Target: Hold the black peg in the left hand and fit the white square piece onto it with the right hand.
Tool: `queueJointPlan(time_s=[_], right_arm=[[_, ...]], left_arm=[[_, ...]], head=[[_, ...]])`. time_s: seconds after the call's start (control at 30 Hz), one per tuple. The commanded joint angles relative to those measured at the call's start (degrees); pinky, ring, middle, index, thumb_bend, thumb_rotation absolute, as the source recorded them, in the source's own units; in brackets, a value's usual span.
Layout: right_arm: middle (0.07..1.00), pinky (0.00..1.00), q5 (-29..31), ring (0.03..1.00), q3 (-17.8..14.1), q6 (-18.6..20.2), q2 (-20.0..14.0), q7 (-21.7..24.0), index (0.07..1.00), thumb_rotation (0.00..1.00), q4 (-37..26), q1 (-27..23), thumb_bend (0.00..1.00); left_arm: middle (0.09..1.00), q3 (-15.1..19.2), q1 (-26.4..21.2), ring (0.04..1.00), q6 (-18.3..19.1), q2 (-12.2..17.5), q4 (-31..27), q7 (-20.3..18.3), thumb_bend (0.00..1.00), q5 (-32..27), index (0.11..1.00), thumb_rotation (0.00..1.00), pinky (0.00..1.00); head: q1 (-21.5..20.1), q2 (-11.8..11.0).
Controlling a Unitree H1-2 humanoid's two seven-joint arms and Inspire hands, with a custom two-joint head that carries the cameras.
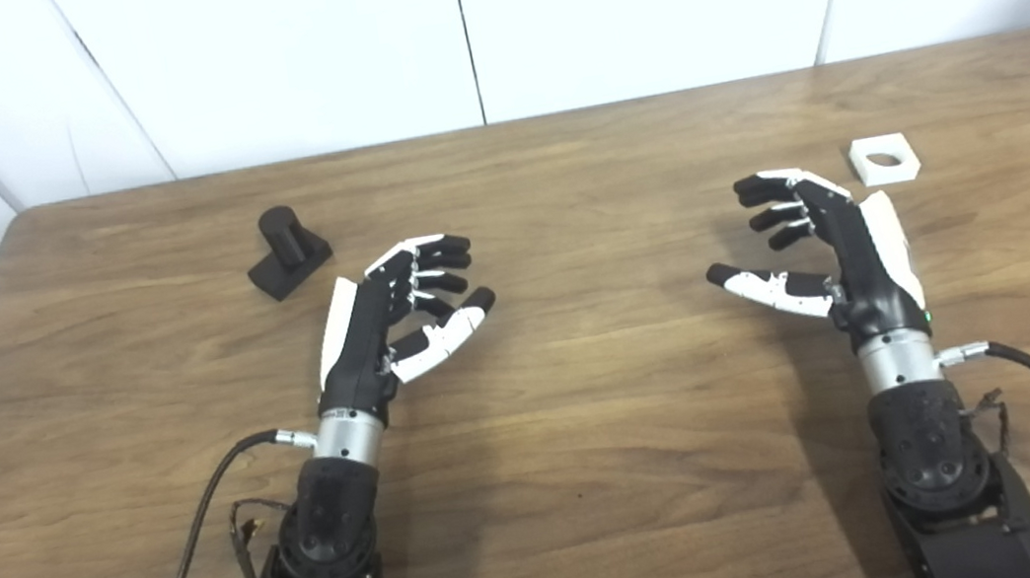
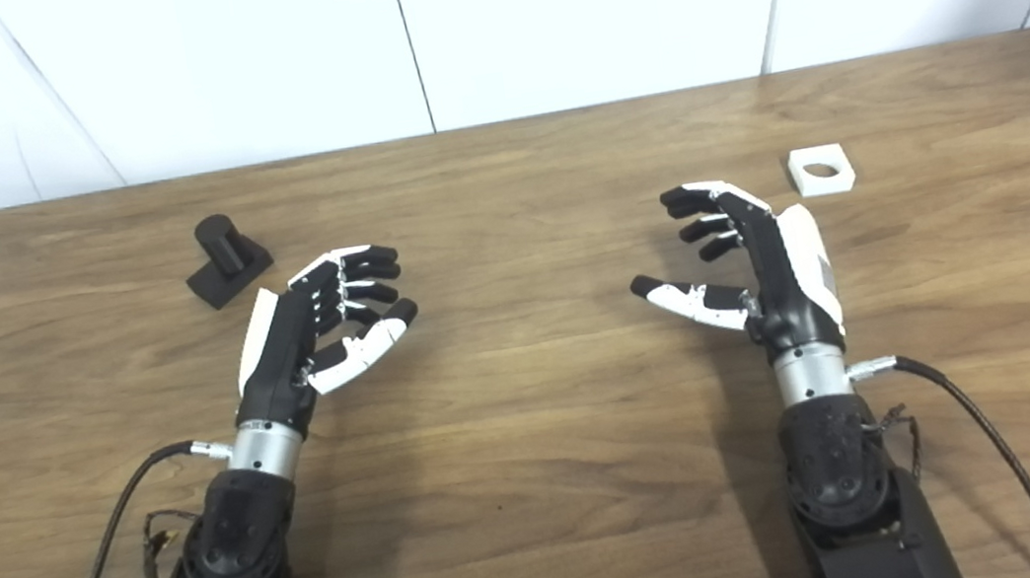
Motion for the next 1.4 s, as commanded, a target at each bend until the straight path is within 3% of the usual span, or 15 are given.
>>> queueJointPlan(time_s=[0.0, 0.1, 0.27, 0.4, 0.6, 0.9, 1.07, 1.23, 1.37], right_arm=[[0.687, 0.53, -0.1, 0.630, -0.1, -1.4, 0.2, -0.7, 0.681, 0.16, -1.5, -1.5, 0.70], [0.685, 0.53, 0.2, 0.625, -0.3, -2.1, -0.1, -0.8, 0.678, 0.16, -1.0, -1.6, 0.70], [0.700, 0.55, 0.6, 0.647, -0.8, -2.9, -1.9, -0.2, 0.686, 0.13, -0.8, -1.1, 0.68], [0.701, 0.56, 2.4, 0.648, -1.9, -5.1, -3.2, -0.7, 0.688, 0.16, 1.7, -0.9, 0.68], [0.710, 0.59, 3.1, 0.654, -2.3, -5.1, -4.3, -0.2, 0.695, 0.21, 2.2, -0.8, 0.69], [0.703, 0.57, 4.4, 0.656, -2.6, -7.0, -4.5, -0.6, 0.689, 0.24, 4.0, -0.9, 0.71], [0.702, 0.57, 4.2, 0.654, -2.6, -6.6, -4.7, -0.4, 0.688, 0.24, 3.6, -0.8, 0.71], [0.696, 0.57, 4.0, 0.650, -3.0, -6.5, -4.5, -0.9, 0.678, 0.22, 3.8, -1.0, 0.72], [0.695, 0.57, 4.2, 0.644, -3.0, -6.6, -4.6, -0.8, 0.676, 0.22, 4.1, -1.2, 0.73]], left_arm=[[0.690, -0.1, -1.9, 0.627, -2.1, 0.3, -0.6, 0.2, 0.51, 0.0, 0.660, 0.24, 0.51], [0.688, -0.1, -2.0, 0.623, -2.1, 0.1, -0.4, 0.4, 0.52, 0.0, 0.658, 0.26, 0.51], [0.691, -1.2, -2.0, 0.628, -3.2, -1.1, 1.1, 1.3, 0.53, 1.1, 0.664, 0.22, 0.51], [0.680, -2.0, -2.2, 0.614, -3.7, -2.5, 3.0, 2.1, 0.53, 1.5, 0.666, 0.19, 0.50], [0.698, -2.3, -2.5, 0.628, -4.0, -2.9, 3.6, 3.0, 0.55, 3.4, 0.675, 0.24, 0.51], [0.693, -0.9, -2.5, 0.627, -1.4, -2.7, 0.8, 4.0, 0.58, 4.6, 0.665, 0.18, 0.52], [0.700, -0.8, -2.5, 0.630, 2.4, -1.0, -3.8, 3.8, 0.60, 9.1, 0.671, 0.09, 0.51], [0.712, 0.0, -3.3, 0.653, 6.3, 1.1, -7.1, 2.9, 0.63, 11.5, 0.675, 0.07, 0.53], [0.713, 0.7, -4.5, 0.659, 11.6, 2.9, -9.3, 3.0, 0.65, 15.8, 0.671, 0.12, 0.54]], head=[[0.5, -0.1], [3.2, -0.7], [12.7, -2.9], [16.8, -3.7], [16.7, -3.9], [16.8, -4.2], [16.9, -4.3], [16.7, -5.0], [16.6, -5.3]])
